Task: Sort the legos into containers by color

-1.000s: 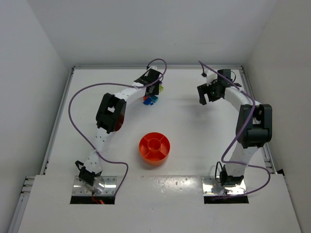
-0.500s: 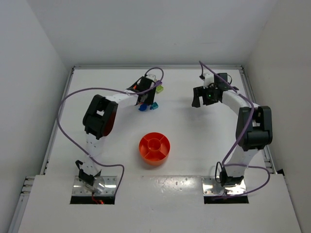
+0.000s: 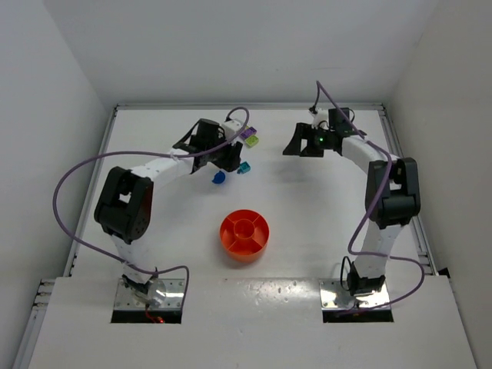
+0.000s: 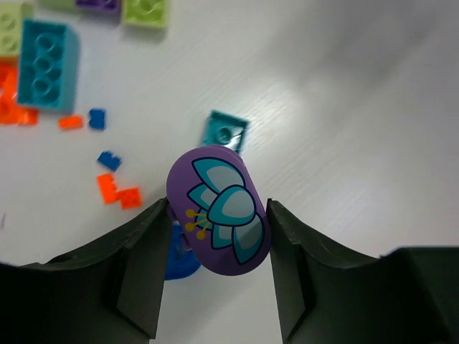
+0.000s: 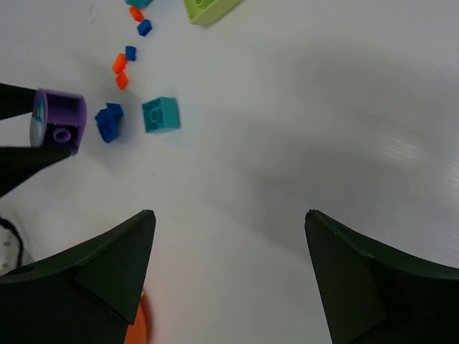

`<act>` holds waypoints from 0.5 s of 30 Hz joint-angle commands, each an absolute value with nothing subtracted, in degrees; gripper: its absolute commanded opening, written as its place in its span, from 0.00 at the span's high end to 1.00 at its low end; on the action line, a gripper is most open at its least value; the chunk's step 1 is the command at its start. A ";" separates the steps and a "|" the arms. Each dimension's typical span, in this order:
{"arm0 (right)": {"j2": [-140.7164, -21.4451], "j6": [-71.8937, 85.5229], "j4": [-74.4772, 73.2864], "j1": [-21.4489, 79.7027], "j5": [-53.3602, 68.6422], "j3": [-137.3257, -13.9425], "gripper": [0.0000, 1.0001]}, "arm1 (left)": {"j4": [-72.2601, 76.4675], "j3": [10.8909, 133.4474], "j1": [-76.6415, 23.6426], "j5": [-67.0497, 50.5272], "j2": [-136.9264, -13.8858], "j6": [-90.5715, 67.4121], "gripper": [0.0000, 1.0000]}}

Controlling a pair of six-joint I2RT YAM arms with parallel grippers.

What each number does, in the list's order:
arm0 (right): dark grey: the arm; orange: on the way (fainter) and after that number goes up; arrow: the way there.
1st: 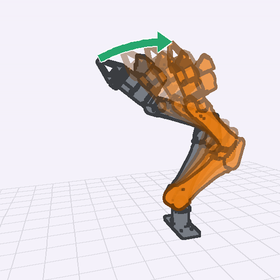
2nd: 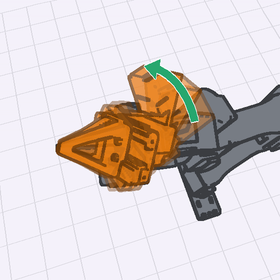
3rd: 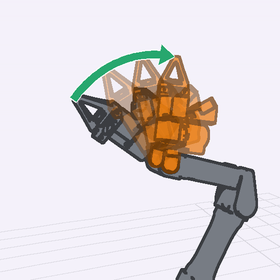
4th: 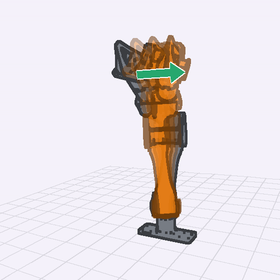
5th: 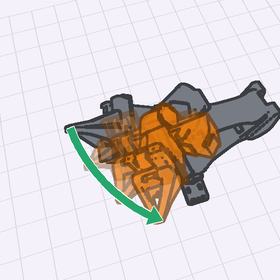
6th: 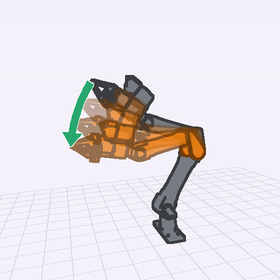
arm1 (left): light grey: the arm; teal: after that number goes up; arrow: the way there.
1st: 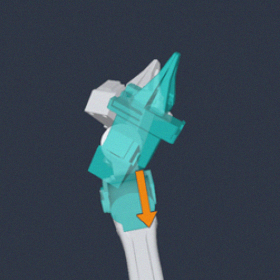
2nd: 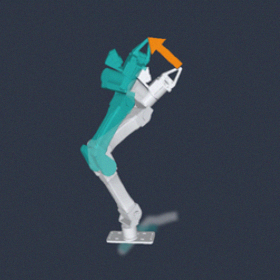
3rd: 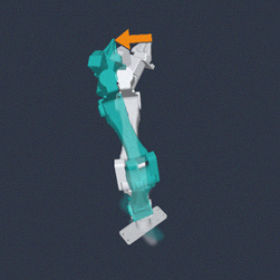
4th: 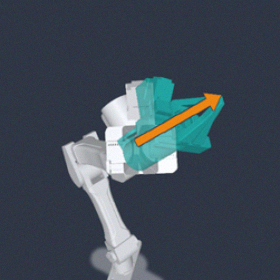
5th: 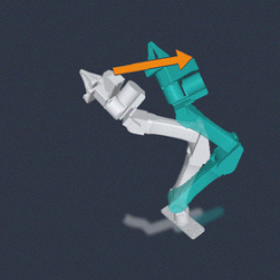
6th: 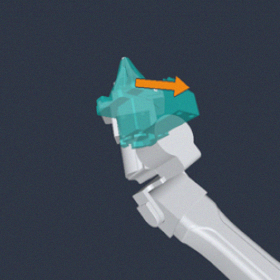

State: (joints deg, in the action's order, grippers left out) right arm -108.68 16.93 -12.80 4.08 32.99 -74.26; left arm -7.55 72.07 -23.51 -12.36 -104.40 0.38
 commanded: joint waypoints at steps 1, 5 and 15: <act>-113.18 23.81 -8.80 5.89 40.77 -79.09 0.14 | -6.58 71.54 -22.41 -27.31 -101.25 6.93 1.00; -117.50 26.18 -7.56 8.08 43.24 -83.05 0.14 | -8.43 72.07 -22.41 -34.53 -100.72 8.78 1.00; -122.34 33.22 -2.03 12.13 50.53 -86.66 0.14 | -9.14 73.65 -22.41 -35.33 -100.81 13.18 1.00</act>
State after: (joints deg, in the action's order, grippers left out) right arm -121.43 29.69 -6.70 11.09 45.78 -84.27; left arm -10.15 72.03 -23.14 -32.97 -102.85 10.17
